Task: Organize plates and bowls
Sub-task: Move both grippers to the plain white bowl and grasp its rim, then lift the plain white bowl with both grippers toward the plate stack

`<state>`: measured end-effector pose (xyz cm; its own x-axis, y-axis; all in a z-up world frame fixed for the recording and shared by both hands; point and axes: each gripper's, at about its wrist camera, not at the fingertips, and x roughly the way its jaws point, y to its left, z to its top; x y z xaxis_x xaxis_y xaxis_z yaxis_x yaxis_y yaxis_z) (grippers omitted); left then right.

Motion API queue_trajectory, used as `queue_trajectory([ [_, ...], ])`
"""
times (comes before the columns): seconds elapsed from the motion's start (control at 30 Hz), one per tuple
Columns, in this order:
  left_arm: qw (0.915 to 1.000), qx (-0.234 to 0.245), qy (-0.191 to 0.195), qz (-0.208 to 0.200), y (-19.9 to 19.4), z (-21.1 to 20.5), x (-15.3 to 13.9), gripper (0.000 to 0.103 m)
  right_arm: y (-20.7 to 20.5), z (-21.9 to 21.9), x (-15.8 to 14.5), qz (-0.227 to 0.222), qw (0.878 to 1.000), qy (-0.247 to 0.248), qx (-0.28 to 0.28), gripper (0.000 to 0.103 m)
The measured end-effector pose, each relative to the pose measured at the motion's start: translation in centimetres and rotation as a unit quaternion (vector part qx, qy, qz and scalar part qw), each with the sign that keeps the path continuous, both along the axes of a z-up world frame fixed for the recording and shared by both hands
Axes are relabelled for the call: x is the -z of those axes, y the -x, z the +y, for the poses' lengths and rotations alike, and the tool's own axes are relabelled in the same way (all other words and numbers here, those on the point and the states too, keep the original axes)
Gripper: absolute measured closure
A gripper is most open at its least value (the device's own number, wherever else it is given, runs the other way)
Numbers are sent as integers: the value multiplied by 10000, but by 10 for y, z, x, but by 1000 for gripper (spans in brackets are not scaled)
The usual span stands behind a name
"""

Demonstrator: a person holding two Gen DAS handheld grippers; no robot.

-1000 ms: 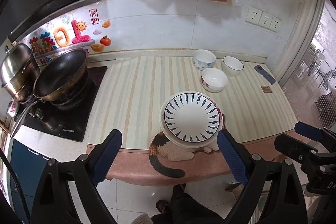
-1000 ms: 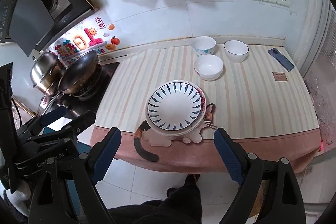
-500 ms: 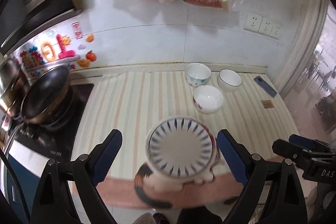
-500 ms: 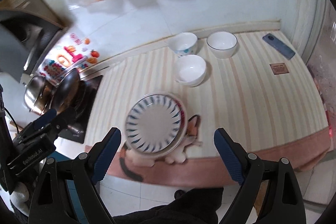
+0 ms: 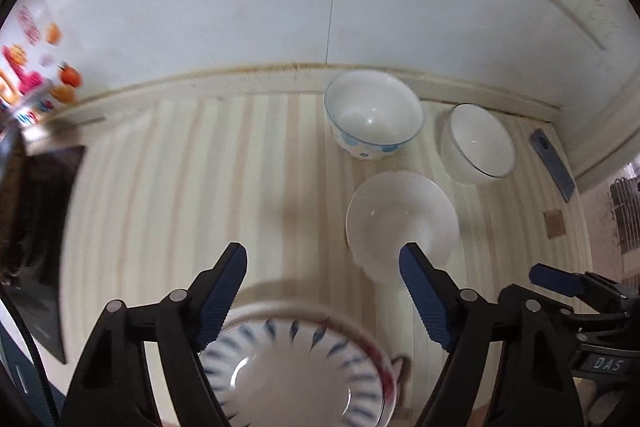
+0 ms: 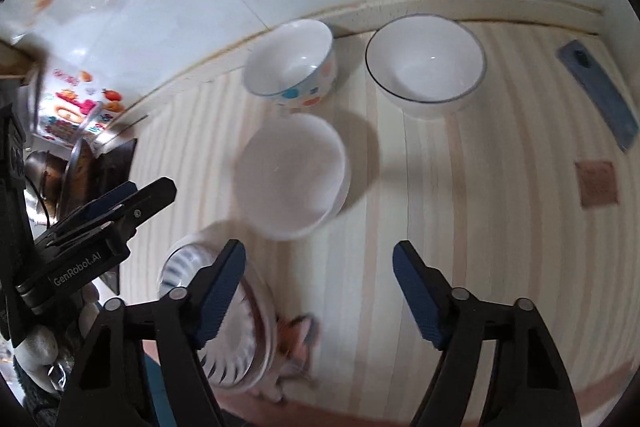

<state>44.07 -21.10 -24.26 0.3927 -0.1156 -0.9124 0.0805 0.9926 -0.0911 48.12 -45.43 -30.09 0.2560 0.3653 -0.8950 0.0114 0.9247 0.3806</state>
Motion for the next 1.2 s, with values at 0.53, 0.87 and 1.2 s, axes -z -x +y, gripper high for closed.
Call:
queue_trajectory([
  [0.53, 9928, 393, 367, 1067, -51, -33, 77, 81, -64, 5, 81, 645, 9975, -295, -9, 80],
  [0.87, 9962, 431, 256, 717, -6, -53, 42, 81, -18, -11, 50, 545, 9979, -357, -10, 80],
  [1.2, 9929, 775, 336, 832, 49, -87, 39, 81, 64, -52, 33, 616, 9974, -372, 68, 80],
])
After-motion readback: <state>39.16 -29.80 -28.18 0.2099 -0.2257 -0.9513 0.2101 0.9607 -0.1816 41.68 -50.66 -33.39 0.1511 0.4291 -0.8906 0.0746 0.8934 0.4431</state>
